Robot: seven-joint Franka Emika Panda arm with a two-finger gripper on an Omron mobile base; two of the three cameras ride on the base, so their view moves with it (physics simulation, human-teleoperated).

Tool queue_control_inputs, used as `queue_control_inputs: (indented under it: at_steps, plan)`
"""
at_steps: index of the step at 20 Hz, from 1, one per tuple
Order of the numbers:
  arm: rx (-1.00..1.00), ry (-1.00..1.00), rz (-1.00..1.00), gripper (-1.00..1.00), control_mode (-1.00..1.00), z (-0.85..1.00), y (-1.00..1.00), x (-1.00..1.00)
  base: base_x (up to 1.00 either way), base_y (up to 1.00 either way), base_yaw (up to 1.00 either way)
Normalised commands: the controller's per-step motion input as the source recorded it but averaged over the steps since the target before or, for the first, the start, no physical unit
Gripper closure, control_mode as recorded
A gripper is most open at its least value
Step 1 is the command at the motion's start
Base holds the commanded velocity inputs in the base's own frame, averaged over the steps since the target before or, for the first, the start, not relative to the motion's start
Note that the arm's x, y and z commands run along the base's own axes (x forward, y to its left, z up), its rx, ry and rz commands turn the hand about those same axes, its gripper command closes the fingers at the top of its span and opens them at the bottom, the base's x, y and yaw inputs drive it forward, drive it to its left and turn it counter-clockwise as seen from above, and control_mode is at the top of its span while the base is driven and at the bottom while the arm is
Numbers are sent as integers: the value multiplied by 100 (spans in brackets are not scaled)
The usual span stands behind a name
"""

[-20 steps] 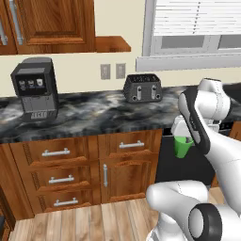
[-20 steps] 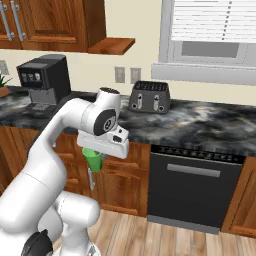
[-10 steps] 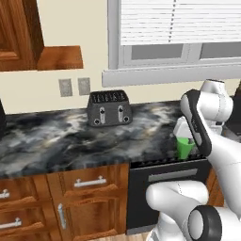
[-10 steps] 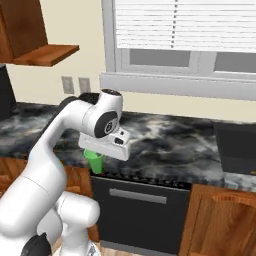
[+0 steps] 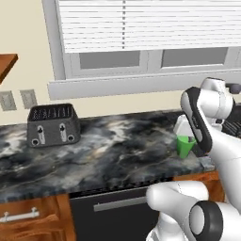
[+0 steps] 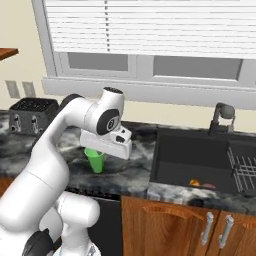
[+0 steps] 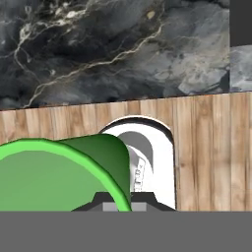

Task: Pick the cup and glass cup and place them in the sink. Then turn on the water.

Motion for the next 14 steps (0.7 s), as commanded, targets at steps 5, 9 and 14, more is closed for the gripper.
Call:
queue_control_inputs:
  at_steps: [5, 9, 14]
  plan:
    - [0, 0, 0, 100, 100, 0, 0, 0, 40, -62, -2]
    - [0, 0, 0, 100, 100, 0, 0, 0, 32, -73, -6]
    - [4, -1, 0, 100, -100, -13, -8, 4, 20, -48, -4]
